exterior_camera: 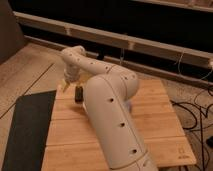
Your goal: Place the eraser in the ceramic cup
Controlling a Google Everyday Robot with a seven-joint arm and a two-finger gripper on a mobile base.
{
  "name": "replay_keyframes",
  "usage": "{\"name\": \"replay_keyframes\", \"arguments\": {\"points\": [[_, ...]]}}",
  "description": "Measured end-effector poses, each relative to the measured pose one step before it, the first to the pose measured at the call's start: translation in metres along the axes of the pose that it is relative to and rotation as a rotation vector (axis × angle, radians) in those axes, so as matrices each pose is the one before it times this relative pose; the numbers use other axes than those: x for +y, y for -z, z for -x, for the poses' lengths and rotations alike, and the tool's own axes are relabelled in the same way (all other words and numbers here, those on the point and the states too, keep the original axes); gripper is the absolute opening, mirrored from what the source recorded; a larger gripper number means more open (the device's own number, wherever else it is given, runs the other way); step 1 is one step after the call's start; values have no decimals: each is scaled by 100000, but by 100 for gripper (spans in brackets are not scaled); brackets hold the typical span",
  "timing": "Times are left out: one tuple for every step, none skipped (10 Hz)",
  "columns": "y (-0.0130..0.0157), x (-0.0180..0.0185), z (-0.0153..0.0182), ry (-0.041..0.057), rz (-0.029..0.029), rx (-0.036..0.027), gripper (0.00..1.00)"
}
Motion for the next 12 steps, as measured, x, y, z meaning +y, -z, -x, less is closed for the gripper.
{"name": "replay_keyframes", "arguments": {"points": [[-430,-275,-95,-1492,154,1115,65],[-330,-293,-115,-1193,338,851,65],[-315,-286,-146,-1032,276,923,65],[-353,-323,-148,-1050,145,867,65],[-168,-219,-87,-606,-60,496,65],[-189,-501,-200,-1007,-330,888,65],[-62,-396,-97,-728,-285,407,65],[-115,-461,-142,-854,-398,574,65],[-91,-361,-75,-732,-366,370,65],[-96,-500,-40,-962,-546,326,65],[78,-256,132,-401,-341,-212,65],[114,-346,333,-242,-986,-596,65]]}}
